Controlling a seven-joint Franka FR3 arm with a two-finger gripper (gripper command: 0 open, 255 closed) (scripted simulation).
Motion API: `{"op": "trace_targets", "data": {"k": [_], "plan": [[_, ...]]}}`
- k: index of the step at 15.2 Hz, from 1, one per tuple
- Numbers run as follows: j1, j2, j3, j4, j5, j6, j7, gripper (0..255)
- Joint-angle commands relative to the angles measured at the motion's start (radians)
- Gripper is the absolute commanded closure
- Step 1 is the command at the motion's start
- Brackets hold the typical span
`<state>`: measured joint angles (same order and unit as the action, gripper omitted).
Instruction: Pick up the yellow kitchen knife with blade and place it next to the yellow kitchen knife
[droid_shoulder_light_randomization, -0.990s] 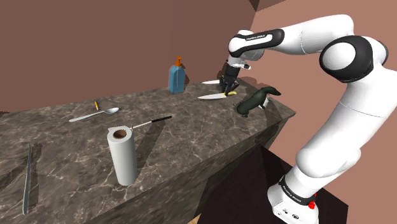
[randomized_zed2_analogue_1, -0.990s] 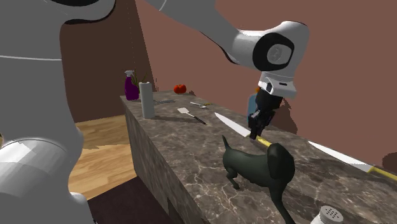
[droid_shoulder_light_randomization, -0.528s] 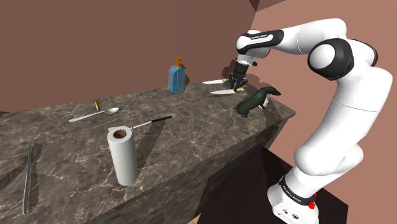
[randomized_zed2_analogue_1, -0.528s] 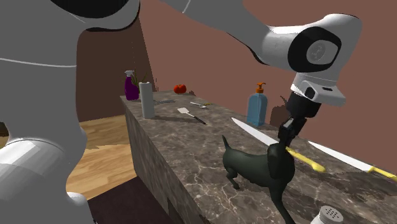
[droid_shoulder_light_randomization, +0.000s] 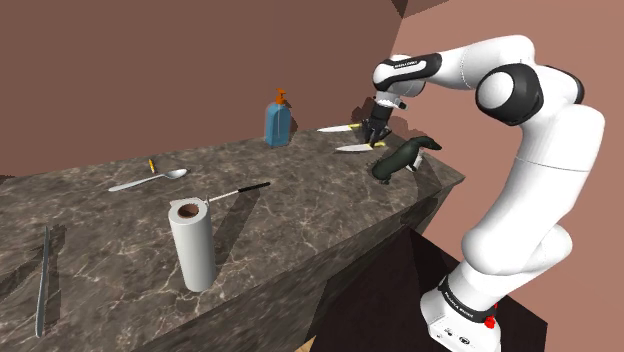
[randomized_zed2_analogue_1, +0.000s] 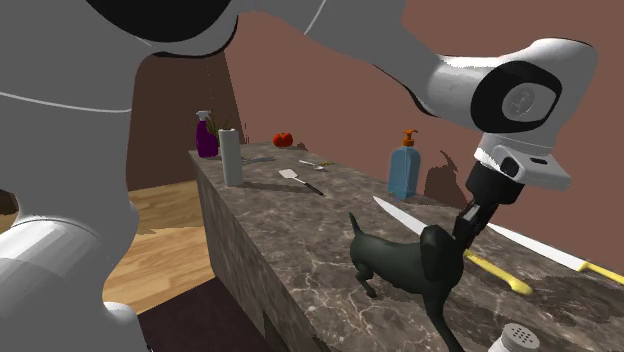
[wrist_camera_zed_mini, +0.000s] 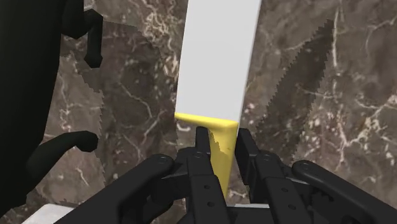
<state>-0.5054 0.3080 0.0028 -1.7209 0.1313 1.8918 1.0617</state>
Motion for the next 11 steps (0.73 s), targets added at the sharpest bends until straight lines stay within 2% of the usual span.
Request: {"op": "trace_targets", "data": {"k": [1, 8, 11], "plan": [[0.002, 0.009, 0.001, -0.014, 0.001, 0.025, -0.001, 255], [0.002, 0.044, 0.002, -0.058, 0.005, 0.103, -0.011, 255], [0.002, 0.044, 0.002, -0.058, 0.005, 0.103, -0.011, 255]]}}
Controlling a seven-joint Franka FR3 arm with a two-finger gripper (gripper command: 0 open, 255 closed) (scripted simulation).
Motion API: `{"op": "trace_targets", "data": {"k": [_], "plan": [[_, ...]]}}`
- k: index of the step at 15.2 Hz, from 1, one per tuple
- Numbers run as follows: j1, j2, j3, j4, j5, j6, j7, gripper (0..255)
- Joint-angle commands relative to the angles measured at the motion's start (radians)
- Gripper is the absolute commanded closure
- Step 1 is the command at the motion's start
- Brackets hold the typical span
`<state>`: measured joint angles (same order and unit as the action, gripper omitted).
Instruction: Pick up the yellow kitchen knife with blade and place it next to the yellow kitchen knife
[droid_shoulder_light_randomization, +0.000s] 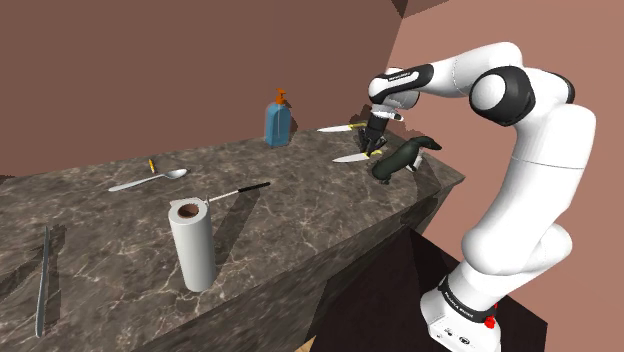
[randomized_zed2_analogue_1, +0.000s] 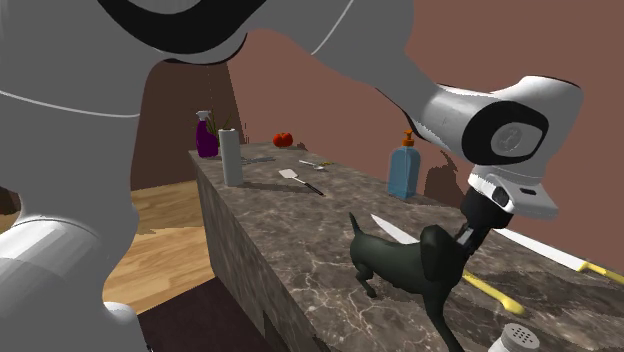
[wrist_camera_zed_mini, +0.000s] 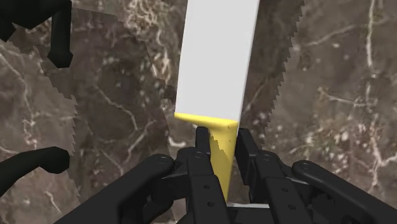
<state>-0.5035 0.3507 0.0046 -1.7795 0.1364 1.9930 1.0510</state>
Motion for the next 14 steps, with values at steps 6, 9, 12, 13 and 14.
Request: {"op": "trace_targets", "data": {"k": [6, 9, 12, 13, 14], "plan": [[0.000, 0.002, 0.000, 0.000, 0.000, 0.001, 0.000, 0], [0.000, 0.002, 0.000, 0.000, 0.000, 0.001, 0.000, 0], [-0.004, -0.014, -0.002, 0.047, -0.003, -0.061, 0.003, 0], [-0.006, -0.019, -0.004, 0.073, -0.005, -0.092, 0.004, 0], [-0.007, -0.023, -0.005, 0.094, -0.006, -0.118, 0.005, 0]]}}
